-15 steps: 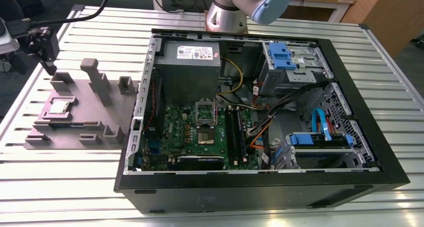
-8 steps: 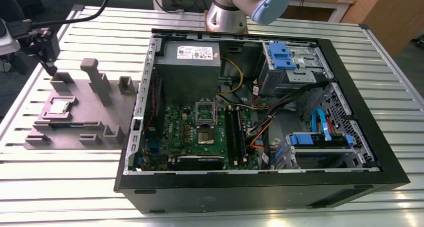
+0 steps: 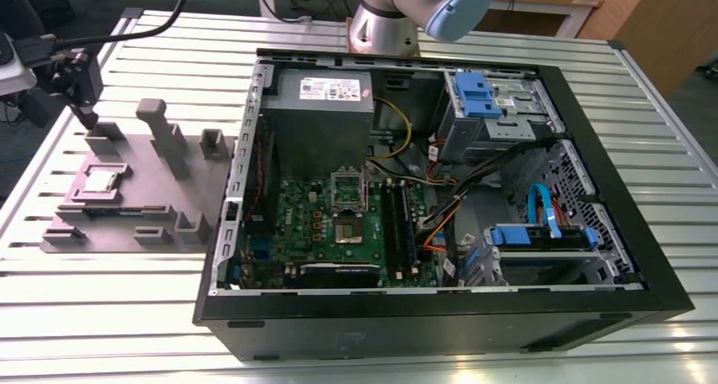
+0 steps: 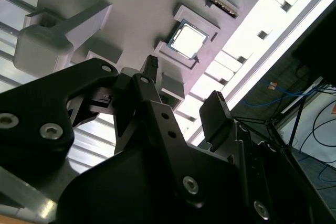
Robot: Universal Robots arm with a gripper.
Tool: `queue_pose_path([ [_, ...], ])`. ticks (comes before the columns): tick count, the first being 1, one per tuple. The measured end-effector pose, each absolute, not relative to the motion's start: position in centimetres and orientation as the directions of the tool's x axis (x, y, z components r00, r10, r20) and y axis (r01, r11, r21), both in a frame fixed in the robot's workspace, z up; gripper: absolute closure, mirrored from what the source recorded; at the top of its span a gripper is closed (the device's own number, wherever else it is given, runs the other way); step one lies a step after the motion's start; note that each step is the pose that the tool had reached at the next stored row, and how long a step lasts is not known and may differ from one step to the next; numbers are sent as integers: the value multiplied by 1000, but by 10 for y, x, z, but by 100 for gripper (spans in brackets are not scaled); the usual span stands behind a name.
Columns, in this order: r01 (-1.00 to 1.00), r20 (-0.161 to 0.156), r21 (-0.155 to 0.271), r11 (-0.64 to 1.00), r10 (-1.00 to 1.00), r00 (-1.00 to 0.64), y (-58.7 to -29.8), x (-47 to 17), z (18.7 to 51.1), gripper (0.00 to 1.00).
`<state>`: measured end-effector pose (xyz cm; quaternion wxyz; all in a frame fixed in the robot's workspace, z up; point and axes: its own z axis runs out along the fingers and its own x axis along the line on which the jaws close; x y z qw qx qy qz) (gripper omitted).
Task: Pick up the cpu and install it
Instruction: 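Pick up the cpu and move it towards the insertion slot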
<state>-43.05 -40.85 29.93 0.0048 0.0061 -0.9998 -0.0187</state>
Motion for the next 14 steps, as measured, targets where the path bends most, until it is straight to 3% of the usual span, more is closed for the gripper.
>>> queue_pose_path([
  [14, -12, 9, 37, 999, -13, -1000, -409, -430, 298, 41],
])
